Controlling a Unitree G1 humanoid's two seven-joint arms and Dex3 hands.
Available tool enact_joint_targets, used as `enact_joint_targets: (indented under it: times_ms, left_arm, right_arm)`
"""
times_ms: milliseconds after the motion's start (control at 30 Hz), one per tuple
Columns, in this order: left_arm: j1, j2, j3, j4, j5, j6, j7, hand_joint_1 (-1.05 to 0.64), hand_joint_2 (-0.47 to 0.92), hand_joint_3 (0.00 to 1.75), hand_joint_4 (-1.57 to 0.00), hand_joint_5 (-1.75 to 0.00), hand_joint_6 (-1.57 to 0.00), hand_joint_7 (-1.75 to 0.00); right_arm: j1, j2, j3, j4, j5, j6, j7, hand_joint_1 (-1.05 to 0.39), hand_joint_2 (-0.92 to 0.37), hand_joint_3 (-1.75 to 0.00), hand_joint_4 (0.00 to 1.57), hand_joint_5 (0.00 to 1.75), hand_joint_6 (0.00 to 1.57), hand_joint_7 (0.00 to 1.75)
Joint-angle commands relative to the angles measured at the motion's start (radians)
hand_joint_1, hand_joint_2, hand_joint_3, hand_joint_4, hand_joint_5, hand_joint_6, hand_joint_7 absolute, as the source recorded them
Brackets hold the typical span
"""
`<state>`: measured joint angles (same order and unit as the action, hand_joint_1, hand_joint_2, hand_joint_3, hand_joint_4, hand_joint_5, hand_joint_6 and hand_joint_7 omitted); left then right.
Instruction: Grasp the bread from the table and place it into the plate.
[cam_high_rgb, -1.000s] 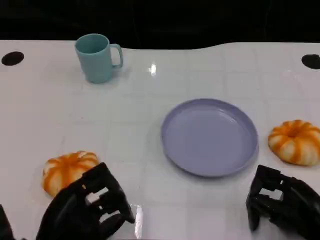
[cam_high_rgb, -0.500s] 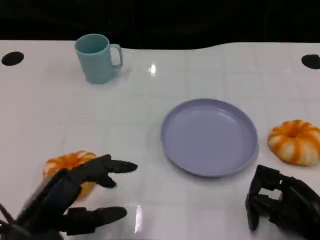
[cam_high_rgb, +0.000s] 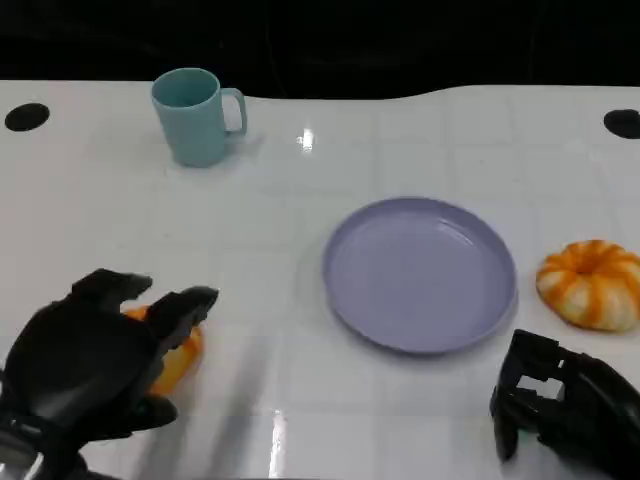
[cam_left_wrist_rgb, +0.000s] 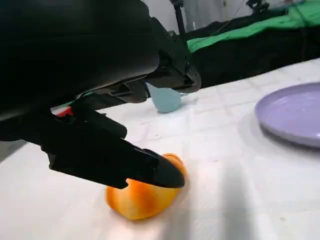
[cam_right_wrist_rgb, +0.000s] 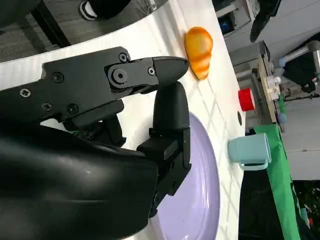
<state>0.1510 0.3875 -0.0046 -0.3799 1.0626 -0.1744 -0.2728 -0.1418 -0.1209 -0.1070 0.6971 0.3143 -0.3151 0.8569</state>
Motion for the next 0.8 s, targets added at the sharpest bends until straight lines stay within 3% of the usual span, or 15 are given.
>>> enact_joint_targets:
  times_ms: [33,167,500,633,800]
  left_arm:
    - [-0.063,0.059,-0.042,0.005,0.054,0.083,-0.134,-0.57,0.82,0.0,-0.04,-0.04,-0.15,0.0]
    - [-0.1,0.075,-0.076,0.043,0.069,0.125,-0.158,-0.57,0.76,0.0,-0.03,-0.03,-0.15,0.0]
    - [-0.281,0.107,-0.18,0.33,0.007,0.151,-0.16,-0.45,0.75,0.0,-0.02,-0.01,-0.14,0.0]
    - [-0.359,0.12,-0.227,0.453,-0.022,0.146,-0.152,-0.57,0.76,0.0,-0.04,-0.02,-0.14,-0.01]
    - [-0.443,0.125,-0.301,0.558,-0.01,0.176,-0.167,-0.61,0.78,0.01,-0.03,-0.01,-0.13,0.0]
  right_arm:
    - [-0.007,-0.013,-0.014,0.012,0.006,-0.015,0.004,-0.61,-0.92,-0.22,0.72,1.75,0.62,1.63]
    - [-0.016,-0.012,-0.018,0.029,0.011,-0.02,0.013,-0.61,-0.92,-0.22,0.72,1.75,0.61,1.64]
    - [-0.025,-0.012,-0.016,0.05,0.004,-0.038,0.01,-0.63,-0.92,-0.22,0.71,1.75,0.61,1.65]
    - [-0.026,-0.013,-0.013,0.052,0.001,-0.041,0.012,-0.62,-0.92,-0.22,0.71,1.75,0.61,1.65]
    - [-0.019,-0.013,-0.008,0.037,-0.006,-0.037,-0.001,-0.63,-0.92,-0.21,0.72,1.75,0.62,1.63]
